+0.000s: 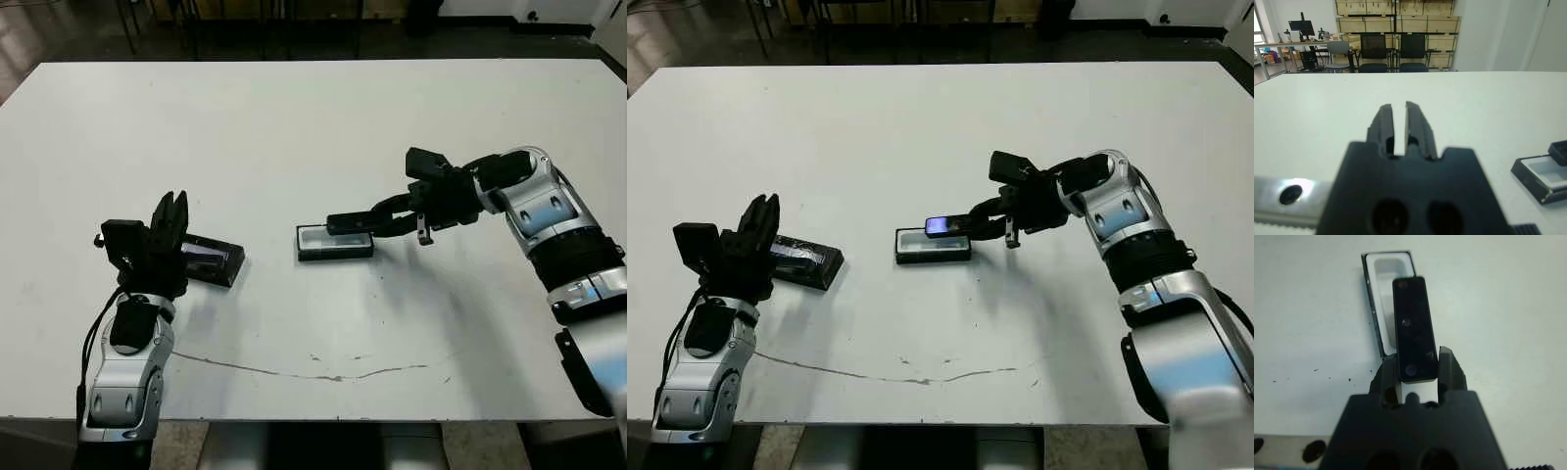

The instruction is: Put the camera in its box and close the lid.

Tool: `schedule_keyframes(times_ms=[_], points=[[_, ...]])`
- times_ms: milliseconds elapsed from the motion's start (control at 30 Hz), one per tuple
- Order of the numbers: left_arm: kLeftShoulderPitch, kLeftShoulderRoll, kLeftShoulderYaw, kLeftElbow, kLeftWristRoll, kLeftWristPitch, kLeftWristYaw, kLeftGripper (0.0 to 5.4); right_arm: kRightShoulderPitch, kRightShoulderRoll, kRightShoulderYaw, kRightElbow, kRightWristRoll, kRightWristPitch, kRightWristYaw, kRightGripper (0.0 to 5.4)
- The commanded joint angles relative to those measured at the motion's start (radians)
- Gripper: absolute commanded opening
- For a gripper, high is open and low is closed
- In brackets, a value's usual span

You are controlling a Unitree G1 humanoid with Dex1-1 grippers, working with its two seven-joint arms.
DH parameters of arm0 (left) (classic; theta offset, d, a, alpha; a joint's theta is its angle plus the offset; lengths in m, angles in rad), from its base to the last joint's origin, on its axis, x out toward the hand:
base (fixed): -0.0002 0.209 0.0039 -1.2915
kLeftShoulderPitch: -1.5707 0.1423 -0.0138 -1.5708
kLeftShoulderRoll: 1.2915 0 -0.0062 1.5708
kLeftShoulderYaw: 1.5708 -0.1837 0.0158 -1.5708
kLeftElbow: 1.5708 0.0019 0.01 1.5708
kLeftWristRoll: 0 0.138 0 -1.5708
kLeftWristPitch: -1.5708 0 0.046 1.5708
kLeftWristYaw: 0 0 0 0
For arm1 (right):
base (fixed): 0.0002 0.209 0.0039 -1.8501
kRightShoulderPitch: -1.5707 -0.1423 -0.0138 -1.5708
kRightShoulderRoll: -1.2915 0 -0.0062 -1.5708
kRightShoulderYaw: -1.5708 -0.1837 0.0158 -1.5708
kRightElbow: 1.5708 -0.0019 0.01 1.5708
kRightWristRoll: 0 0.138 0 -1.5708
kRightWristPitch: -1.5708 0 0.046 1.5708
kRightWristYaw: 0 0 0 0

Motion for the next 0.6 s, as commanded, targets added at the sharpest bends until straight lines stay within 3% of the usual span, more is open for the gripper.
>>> schedule_keyframes(times_ms=[33, 600], points=[[0.012, 0.001, 0.001, 0.003, 0.009, 0.023, 0.007, 0.0, -0.005, 0.007, 0.017, 0.024, -0.019, -0.02, 0.025, 0.43], [0.006, -0.001, 0.002, 0.01, 0.002, 0.023, 0.003, 0.0, -0.059, 0.012, -0.031, 0.044, 0.033, 0.046, 0.126, 0.43]])
